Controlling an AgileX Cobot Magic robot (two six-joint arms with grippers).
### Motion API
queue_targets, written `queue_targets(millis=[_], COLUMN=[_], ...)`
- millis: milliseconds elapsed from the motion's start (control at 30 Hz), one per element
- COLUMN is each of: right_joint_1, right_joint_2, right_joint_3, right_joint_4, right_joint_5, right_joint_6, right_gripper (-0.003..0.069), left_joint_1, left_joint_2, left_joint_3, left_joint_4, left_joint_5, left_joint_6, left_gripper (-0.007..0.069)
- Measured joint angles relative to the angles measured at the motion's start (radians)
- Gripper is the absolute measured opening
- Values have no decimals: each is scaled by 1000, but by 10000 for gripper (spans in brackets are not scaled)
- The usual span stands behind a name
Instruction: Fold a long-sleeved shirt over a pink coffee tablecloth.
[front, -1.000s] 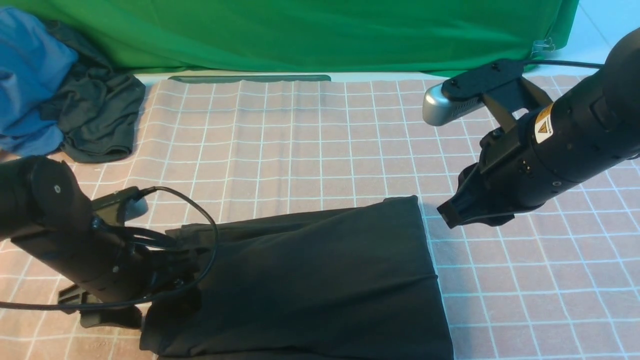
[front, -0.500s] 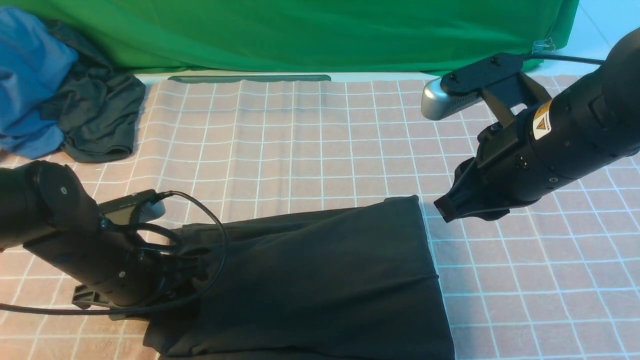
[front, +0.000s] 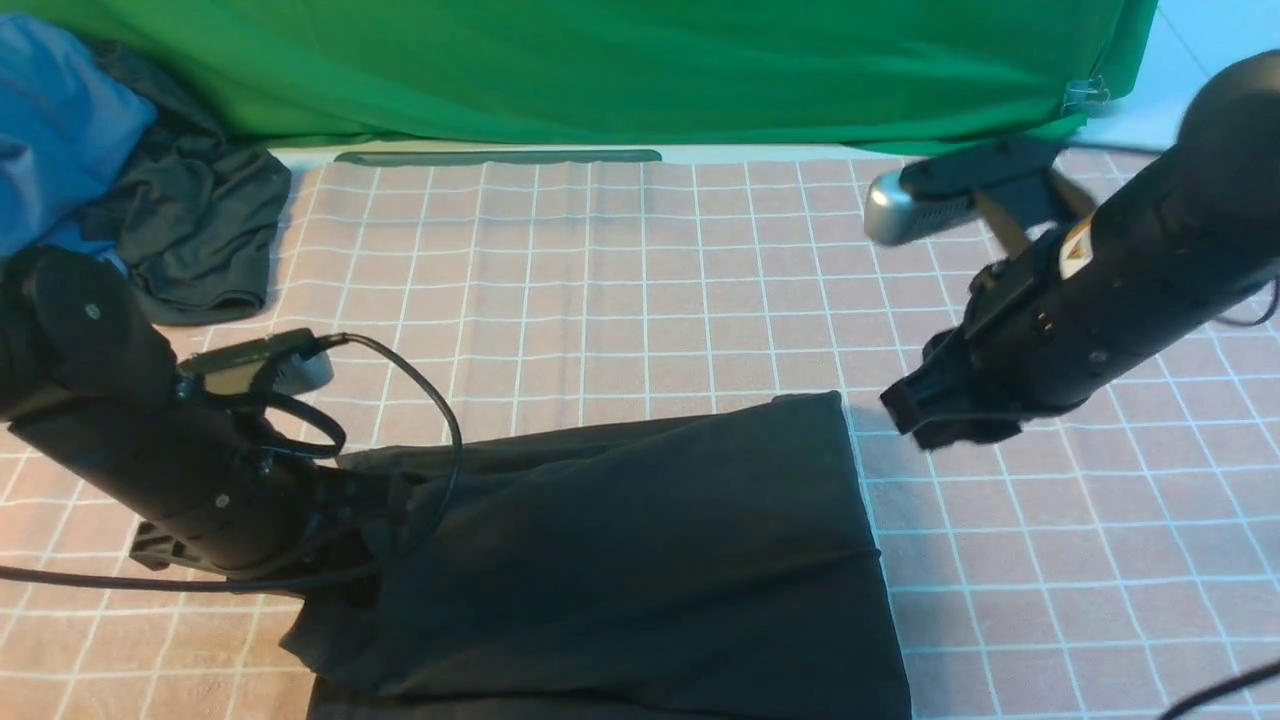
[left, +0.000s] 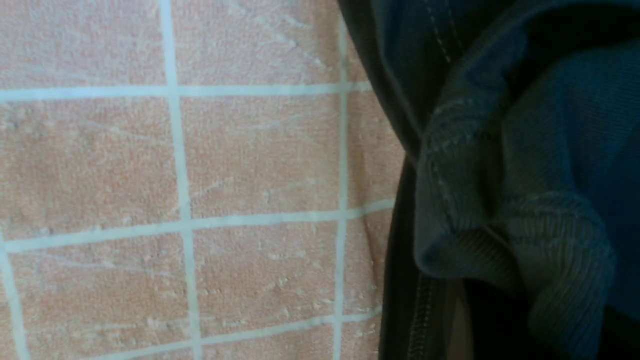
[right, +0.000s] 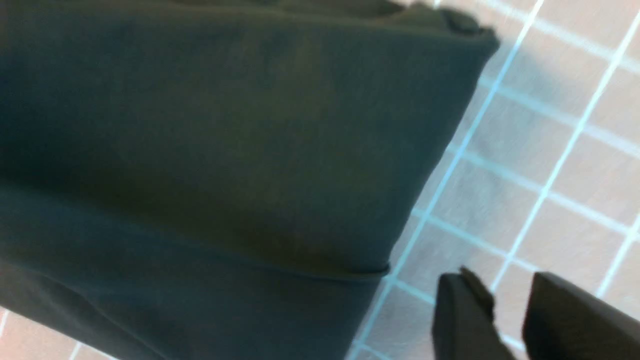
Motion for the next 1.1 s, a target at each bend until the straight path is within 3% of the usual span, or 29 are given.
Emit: queue_targets(millis=[233,633,767,833,867,900,967,1100], right_joint_1=[-1,-1,-1,-1,-1,-2,-4,-34], right_joint_2=[133,335,369,374,374,374,374,374], right_joint_3=[-9,-110,-111,-112,-112,-118,-127,-162], right_joint_4=[22,151,177,197,198,203,204,205], right_joint_5=[-31,-47,-48,-54,-54,-55,-52,-45], right_joint_6=[-3,-105,-129,-171,-175,-203,-217,-232], right_gripper=[535,572,509,395,380,229,132,113], left_joint_1=[0,-1,-1,-1,-1,-1,-1,-1], left_joint_2=[-1,-1,-1,-2,-2,-3,-5,-5], left_joint_3=[0,0,0,0,0,0,0,-1], left_joint_4=[3,6,5,-1,-1,-9,-24,-61], left_joint_5=[7,-6,-18,-32,-35,-43,-56,-78], left_joint_6=[-1,-1,-1,-1,-1,-1,-1,-2], left_gripper=[66,66,66,66,66,66,66,66])
